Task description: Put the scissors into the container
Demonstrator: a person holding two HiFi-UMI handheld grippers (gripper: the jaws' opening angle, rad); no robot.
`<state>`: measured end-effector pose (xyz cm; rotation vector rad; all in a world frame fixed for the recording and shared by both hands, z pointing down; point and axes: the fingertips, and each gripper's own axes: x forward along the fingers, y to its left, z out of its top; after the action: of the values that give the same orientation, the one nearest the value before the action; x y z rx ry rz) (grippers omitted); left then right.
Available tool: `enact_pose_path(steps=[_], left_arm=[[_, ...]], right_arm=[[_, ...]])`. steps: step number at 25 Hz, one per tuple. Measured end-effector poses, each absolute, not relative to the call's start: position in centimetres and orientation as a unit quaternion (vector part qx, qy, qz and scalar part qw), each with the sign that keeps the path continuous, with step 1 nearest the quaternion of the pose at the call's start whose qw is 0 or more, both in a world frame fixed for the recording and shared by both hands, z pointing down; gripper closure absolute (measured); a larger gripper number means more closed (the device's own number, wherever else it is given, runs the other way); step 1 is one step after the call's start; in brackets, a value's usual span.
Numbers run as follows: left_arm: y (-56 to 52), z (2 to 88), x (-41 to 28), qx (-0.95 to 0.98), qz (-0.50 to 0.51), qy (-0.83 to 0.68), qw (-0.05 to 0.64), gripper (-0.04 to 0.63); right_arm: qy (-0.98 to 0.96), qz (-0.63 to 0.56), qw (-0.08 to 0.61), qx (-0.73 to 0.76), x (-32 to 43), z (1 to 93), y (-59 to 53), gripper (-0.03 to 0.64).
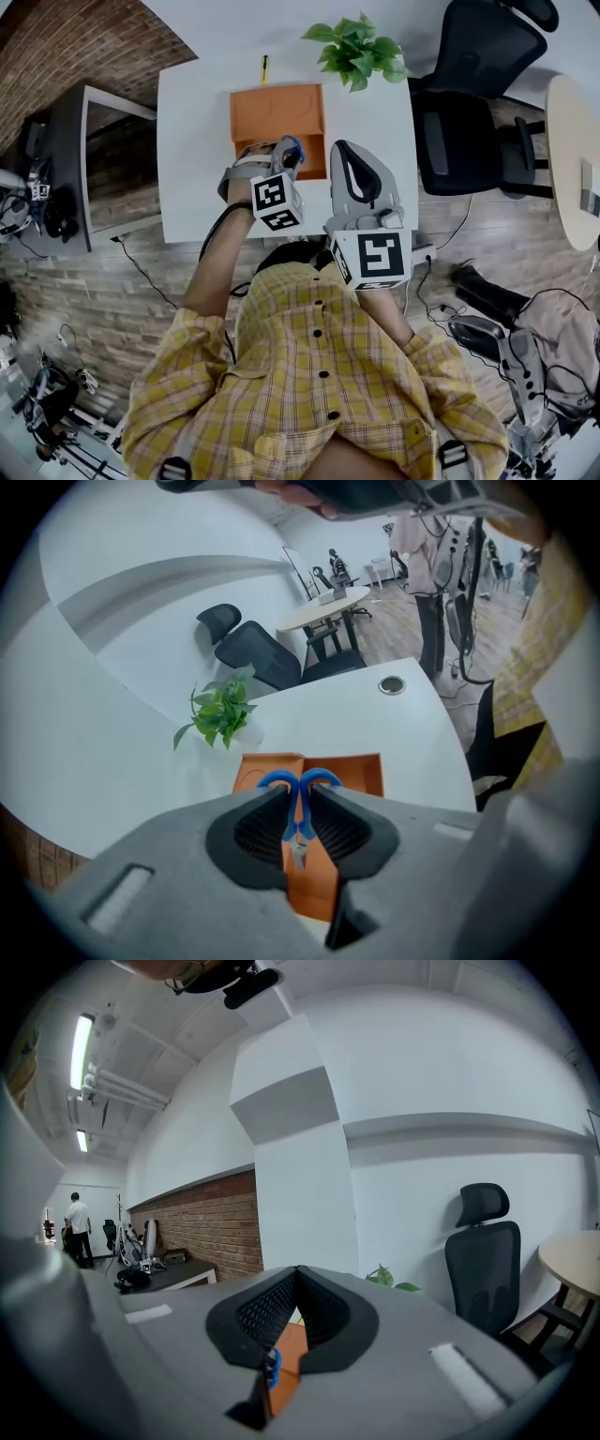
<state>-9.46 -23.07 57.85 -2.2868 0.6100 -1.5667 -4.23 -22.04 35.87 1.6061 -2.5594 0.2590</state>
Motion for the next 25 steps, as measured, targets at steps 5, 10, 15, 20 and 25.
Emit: enact_pose_path(steps=[5, 10, 15, 20, 25], left_arm=[[-23.4, 60.3, -9.8, -0.795, -0.553, 0.209, 0.136, 0.517], [-23.4, 62.1, -9.7, -0.797, -0.556, 0.202, 0.124, 0.517], [-23.3, 63.1, -9.2, -0.8, -0.56, 0.18, 0.117, 0.517], [-23.2, 64.3, -8.9, -0.802, -0.564, 0.164, 0.111, 0.517], [-23.4, 64.8, -8.5, -0.807, -0.56, 0.155, 0.105, 0.515]], right_arm=[[-0.839, 0.086, 0.059, 0.534, -4.2, 36.5, -22.4, 0.612], [-0.837, 0.089, 0.065, 0.537, -4.2, 37.1, -22.7, 0.612], [-0.838, 0.09, 0.069, 0.534, -4.5, 37.6, -23.0, 0.612], [-0.84, 0.094, 0.072, 0.529, -4.9, 38.0, -23.2, 0.612], [-0.84, 0.095, 0.076, 0.528, -5.2, 38.4, -23.2, 0.612]])
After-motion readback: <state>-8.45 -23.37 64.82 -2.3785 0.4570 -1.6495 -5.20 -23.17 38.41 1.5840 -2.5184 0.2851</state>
